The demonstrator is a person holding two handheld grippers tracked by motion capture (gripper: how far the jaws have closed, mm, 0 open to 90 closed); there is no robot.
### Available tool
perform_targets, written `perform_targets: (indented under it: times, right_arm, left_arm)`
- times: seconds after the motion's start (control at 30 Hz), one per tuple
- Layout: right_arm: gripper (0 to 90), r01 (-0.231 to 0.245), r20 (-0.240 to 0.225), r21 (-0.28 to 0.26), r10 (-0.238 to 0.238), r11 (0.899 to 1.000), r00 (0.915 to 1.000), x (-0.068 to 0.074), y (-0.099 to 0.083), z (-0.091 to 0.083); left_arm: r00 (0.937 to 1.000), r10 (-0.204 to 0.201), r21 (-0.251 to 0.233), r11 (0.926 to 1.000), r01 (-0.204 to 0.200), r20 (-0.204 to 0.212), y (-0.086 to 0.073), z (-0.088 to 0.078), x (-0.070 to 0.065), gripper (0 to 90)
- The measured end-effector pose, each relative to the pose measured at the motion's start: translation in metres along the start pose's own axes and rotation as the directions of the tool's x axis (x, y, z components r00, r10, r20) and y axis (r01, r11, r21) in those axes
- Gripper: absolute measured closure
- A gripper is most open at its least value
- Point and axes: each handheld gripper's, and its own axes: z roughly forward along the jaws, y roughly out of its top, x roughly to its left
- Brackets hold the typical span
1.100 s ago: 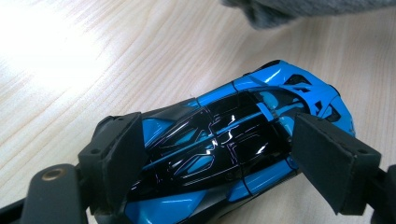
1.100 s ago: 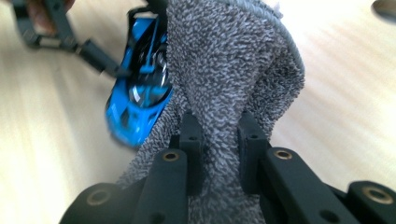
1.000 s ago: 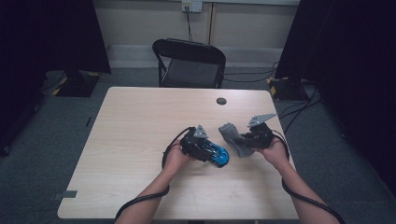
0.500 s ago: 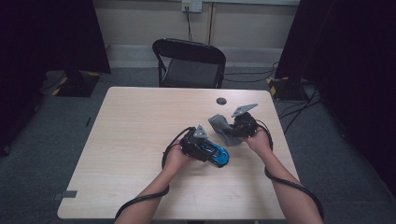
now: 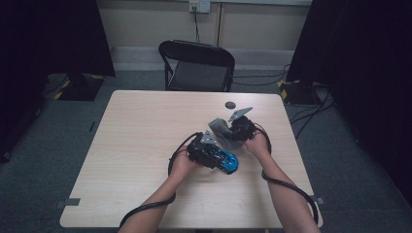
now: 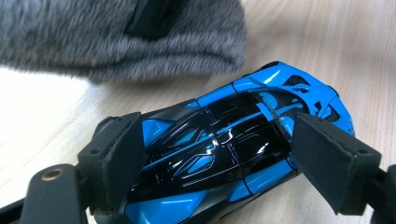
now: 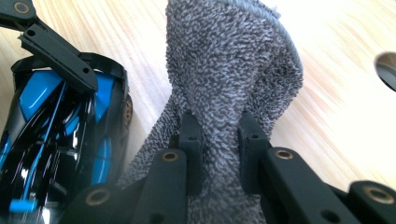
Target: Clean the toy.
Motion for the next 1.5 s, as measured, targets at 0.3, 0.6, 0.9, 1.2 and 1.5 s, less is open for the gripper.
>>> perform_targets:
  times: [0.3, 0.6, 0.9, 1.2, 1.5]
  right_arm:
    - [76.5, 0.048, -0.021, 0.013, -0.048, 0.999, 0.9986, 0.015, 0.006, 0.023]
    - [76.6, 0.027, -0.061, 0.001, -0.027, 1.000, 0.9978, 0.017, 0.004, 0.030]
    - [77.2, 0.027, -0.106, -0.001, -0.027, 1.000, 0.9940, 0.018, 0.002, 0.030]
    - [77.6, 0.038, -0.135, -0.005, -0.038, 0.999, 0.9901, 0.016, -0.002, 0.026]
    - [77.6, 0.047, -0.149, -0.010, -0.048, 0.999, 0.9877, 0.012, -0.007, 0.022]
  left_arm:
    - [1.0000, 0.002, -0.005, 1.0000, -0.002, 0.000, 0.000, 0.000, 0.000, 17.8]
    - [1.0000, 0.002, -0.004, 1.0000, -0.002, -0.001, -0.001, 0.000, 0.000, 17.9]
    - [1.0000, -0.004, -0.004, 1.0000, 0.004, 0.000, -0.001, 0.000, 0.001, 18.0]
    - [0.9999, -0.015, -0.013, 0.9998, 0.015, 0.004, -0.001, -0.001, 0.002, 18.9]
    - [0.9999, -0.017, -0.010, 0.9998, 0.017, 0.003, -0.001, -0.001, 0.002, 19.3]
